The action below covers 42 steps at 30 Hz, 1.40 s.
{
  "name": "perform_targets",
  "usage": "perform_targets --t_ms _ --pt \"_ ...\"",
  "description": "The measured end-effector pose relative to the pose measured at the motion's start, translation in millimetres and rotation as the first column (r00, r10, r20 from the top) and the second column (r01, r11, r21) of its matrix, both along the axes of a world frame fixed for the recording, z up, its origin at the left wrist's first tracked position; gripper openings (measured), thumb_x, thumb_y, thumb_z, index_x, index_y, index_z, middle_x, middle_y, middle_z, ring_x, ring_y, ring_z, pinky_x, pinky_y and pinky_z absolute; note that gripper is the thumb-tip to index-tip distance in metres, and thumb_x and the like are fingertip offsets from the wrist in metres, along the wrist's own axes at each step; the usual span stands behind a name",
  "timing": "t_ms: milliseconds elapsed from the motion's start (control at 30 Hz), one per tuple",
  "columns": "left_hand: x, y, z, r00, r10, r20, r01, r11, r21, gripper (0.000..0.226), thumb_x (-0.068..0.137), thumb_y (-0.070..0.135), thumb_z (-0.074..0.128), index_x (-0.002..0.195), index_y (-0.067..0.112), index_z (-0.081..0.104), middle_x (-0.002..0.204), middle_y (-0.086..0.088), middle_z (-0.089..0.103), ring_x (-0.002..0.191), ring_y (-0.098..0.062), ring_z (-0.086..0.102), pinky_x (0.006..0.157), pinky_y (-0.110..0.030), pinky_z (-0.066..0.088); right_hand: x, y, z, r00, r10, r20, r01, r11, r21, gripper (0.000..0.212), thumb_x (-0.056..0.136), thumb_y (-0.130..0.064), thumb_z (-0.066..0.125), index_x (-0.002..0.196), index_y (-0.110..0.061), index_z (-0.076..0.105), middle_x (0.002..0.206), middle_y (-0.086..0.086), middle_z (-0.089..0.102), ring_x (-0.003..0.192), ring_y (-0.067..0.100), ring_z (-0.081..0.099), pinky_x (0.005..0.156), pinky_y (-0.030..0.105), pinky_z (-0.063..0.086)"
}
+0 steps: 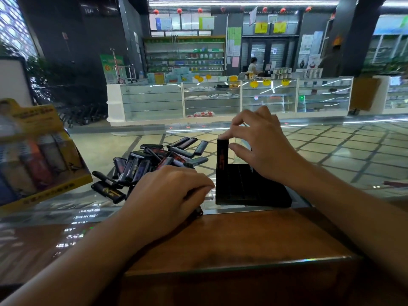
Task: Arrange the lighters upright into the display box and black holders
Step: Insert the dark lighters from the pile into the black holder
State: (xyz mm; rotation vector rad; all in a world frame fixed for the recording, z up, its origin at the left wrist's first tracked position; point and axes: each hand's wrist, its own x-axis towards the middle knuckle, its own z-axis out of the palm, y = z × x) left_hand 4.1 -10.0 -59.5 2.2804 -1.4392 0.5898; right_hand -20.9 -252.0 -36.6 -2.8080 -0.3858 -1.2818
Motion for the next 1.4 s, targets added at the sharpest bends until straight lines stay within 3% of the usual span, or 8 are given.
perform_targets --t_ms 267,467,600,667,767,933,1200,1400 --pt "12.5 8.8 16.0 0.929 0.144 -0.342 -0.262 0.906 -0.331 0.016 0.095 0.022 0.058 0.095 0.033 0.071 0.074 0.007 0.07 0.057 -0.012 0.062 0.052 -0.035 0.051 -12.3 7.4 0.9 1.0 0.019 0.015 -0.021 0.99 0.142 0.028 0.091 -0.034 0.049 0.106 -0.019 0.068 0.106 -0.002 0.055 0.103 0.02 0.045 0.086 0.034 0.029" --pt "20.2 32.1 39.2 0.843 0.395 -0.365 -0.439 0.897 -0.044 0.018 0.096 0.035 0.058 0.11 0.025 0.063 0.09 0.005 0.066 0.074 -0.008 0.061 0.055 -0.025 0.043 -11.7 -13.3 24.1 0.993 0.073 -0.096 -0.052 0.976 0.213 0.03 0.089 -0.042 0.052 0.098 -0.02 0.07 0.1 0.003 0.063 0.099 0.023 0.052 0.086 0.036 0.035" --pt "24.3 34.9 36.5 0.781 0.518 -0.35 -0.499 0.854 0.148 0.048 0.096 0.044 0.056 0.134 0.014 0.052 0.087 0.003 0.06 0.07 -0.008 0.057 0.052 -0.02 0.037 -7.4 -34.2 38.2 0.925 0.16 -0.346 -0.074 0.966 0.247 0.025 0.096 -0.036 0.06 0.111 -0.019 0.068 0.119 0.006 0.065 0.098 0.015 0.052 0.084 0.03 0.033" --pt "28.7 31.8 30.4 0.76 0.554 -0.339 -0.515 0.832 0.204 0.064 0.093 0.059 0.051 0.133 0.008 0.05 0.093 -0.004 0.058 0.077 -0.015 0.057 0.059 -0.025 0.04 -6.6 -34.7 38.9 0.902 0.156 -0.403 -0.047 0.962 0.268 0.04 0.094 -0.051 0.057 0.121 -0.022 0.064 0.134 0.004 0.059 0.108 0.014 0.048 0.088 0.033 0.033" --pt "31.0 27.7 21.0 0.711 0.652 -0.263 -0.587 0.757 0.288 0.074 0.087 0.074 0.039 0.126 0.011 0.049 0.115 -0.01 0.049 0.104 -0.028 0.053 0.086 -0.042 0.049 -9.1 -19.2 30.5 0.935 0.001 -0.355 0.024 0.998 0.066 0.07 0.083 -0.075 0.037 0.132 -0.028 0.056 0.145 -0.002 0.048 0.129 0.022 0.035 0.099 0.042 0.028" --pt "22.9 22.1 11.0 0.69 0.71 -0.14 -0.648 0.692 0.318 0.076 0.09 0.07 0.045 0.142 0.014 0.036 0.135 -0.011 0.039 0.126 -0.029 0.037 0.106 -0.046 0.039 -35.3 27.5 10.5 0.94 0.138 -0.311 -0.192 0.97 -0.148 0.073 0.085 -0.072 0.022 0.137 -0.03 0.05 0.154 -0.004 0.033 0.136 0.018 0.027 0.106 0.043 0.03" --pt "29.3 24.5 4.6 0.682 0.725 -0.095 -0.655 0.664 0.362 0.077 0.092 0.071 0.037 0.147 0.018 0.031 0.145 -0.007 0.036 0.134 -0.026 0.031 0.107 -0.047 0.038 -43.4 39.6 -22.6 0.761 0.127 -0.636 -0.287 0.946 -0.154 0.074 0.085 -0.077 0.01 0.152 -0.045 0.015 0.163 -0.015 -0.003 0.147 0.007 -0.006 0.117 0.043 0.002" --pt "43.7 16.5 7.9 0.668 0.742 -0.061 -0.666 0.633 0.395 0.083 0.09 0.076 0.033 0.149 0.018 0.029 0.145 -0.007 0.037 0.129 -0.028 0.044 0.098 -0.052 0.047 -39.0 41.5 -20.7 0.679 0.149 -0.719 -0.314 0.944 -0.1 0.073 0.086 -0.077 0.011 0.152 -0.048 0.007 0.162 -0.021 -0.004 0.148 0.003 -0.002 0.119 0.034 0.002"
